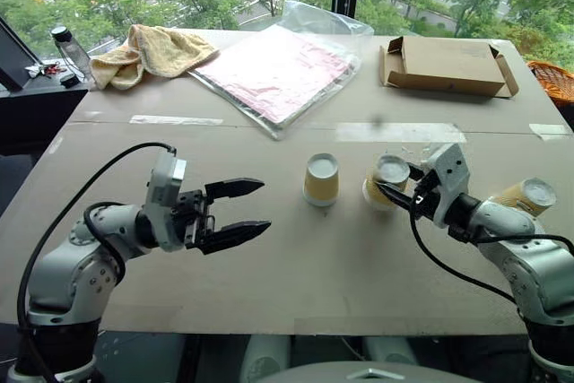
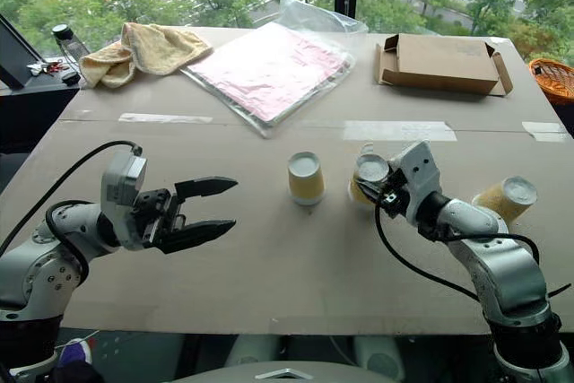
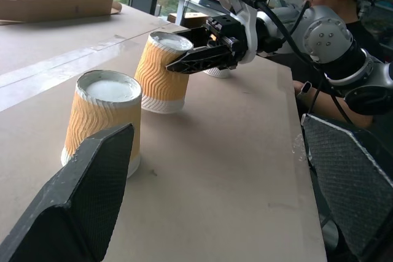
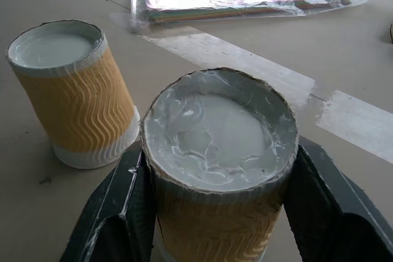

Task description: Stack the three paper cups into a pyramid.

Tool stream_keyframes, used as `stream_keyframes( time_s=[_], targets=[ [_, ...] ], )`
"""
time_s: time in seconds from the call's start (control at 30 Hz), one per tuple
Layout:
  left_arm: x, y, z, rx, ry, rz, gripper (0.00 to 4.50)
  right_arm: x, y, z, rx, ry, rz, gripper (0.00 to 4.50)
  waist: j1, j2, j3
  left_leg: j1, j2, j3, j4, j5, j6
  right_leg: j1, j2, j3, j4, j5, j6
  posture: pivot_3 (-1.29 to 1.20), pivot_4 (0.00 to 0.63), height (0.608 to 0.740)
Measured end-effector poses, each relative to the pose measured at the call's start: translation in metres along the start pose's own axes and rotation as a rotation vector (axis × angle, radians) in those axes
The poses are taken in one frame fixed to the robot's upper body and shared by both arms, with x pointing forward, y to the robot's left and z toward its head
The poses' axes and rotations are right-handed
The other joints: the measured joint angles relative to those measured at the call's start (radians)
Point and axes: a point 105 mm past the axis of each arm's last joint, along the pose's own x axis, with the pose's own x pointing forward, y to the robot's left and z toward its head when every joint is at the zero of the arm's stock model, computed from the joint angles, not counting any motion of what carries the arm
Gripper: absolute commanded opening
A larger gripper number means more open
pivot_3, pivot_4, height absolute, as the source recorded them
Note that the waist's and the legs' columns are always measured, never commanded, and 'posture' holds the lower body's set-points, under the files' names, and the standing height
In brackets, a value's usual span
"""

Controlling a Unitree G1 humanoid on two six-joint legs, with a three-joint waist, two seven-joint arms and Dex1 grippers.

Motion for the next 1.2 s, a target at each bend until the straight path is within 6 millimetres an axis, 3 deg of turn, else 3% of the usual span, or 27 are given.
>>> stream_keyframes(
  time_s=[0.17,0.5,0.67,0.73,0.9,1.07,1.2],
  targets=[
    [0.001,0.001,0.001,0.014,0.004,-0.022,4.50,0.008,0.017,0.002,-0.001,-0.027,0.038,2.07,0.001,-0.001,0.000,0.000,0.000,0.000,0.001,0.000,0.000,0.000,0.000,0.000,0.000,0.000,0.000,0.00,0.150,0.740],
    [-0.001,0.001,-0.002,0.007,0.026,-0.029,4.50,0.027,0.021,-0.012,0.004,-0.025,0.033,2.07,0.003,0.000,0.000,0.000,0.000,0.000,0.000,0.000,0.000,0.000,0.000,0.000,-0.001,0.000,0.000,0.00,0.150,0.740],
    [0.000,-0.001,-0.002,0.009,0.030,-0.030,4.50,0.033,0.019,-0.020,0.004,-0.013,0.026,4.32,0.002,-0.001,0.000,0.000,0.000,0.000,0.000,0.000,0.000,0.000,0.000,0.000,-0.001,0.000,0.000,0.00,0.150,0.740],
    [0.000,-0.002,-0.002,0.013,0.031,-0.033,4.50,0.031,0.018,-0.024,-0.001,0.000,0.015,4.47,0.005,0.000,0.000,-0.001,0.000,0.000,0.000,0.000,0.000,0.000,0.000,0.000,-0.001,0.000,0.000,0.00,0.150,0.740],
    [0.002,-0.002,-0.001,0.018,0.030,-0.038,4.50,0.006,0.004,-0.012,-0.054,-0.025,-0.041,4.47,0.008,-0.001,0.000,-0.001,0.000,0.000,0.000,0.000,0.000,0.000,0.000,0.000,-0.001,0.000,0.000,0.00,0.150,0.740],
    [0.009,-0.002,0.000,0.020,0.017,-0.068,4.50,-0.034,-0.006,0.023,-0.059,-0.130,-0.083,4.47,0.006,-0.001,0.000,0.000,0.000,0.000,0.000,0.000,0.000,0.000,0.000,0.000,-0.001,0.000,0.000,0.00,0.150,0.740],
    [0.015,0.000,0.003,0.026,0.005,-0.096,4.50,-0.066,-0.045,0.036,-0.103,-0.135,-0.329,4.47,0.007,-0.001,-0.001,0.000,0.000,0.000,0.001,0.000,0.000,0.001,0.000,0.000,-0.001,0.000,0.000,0.00,0.150,0.740]
  ],
)
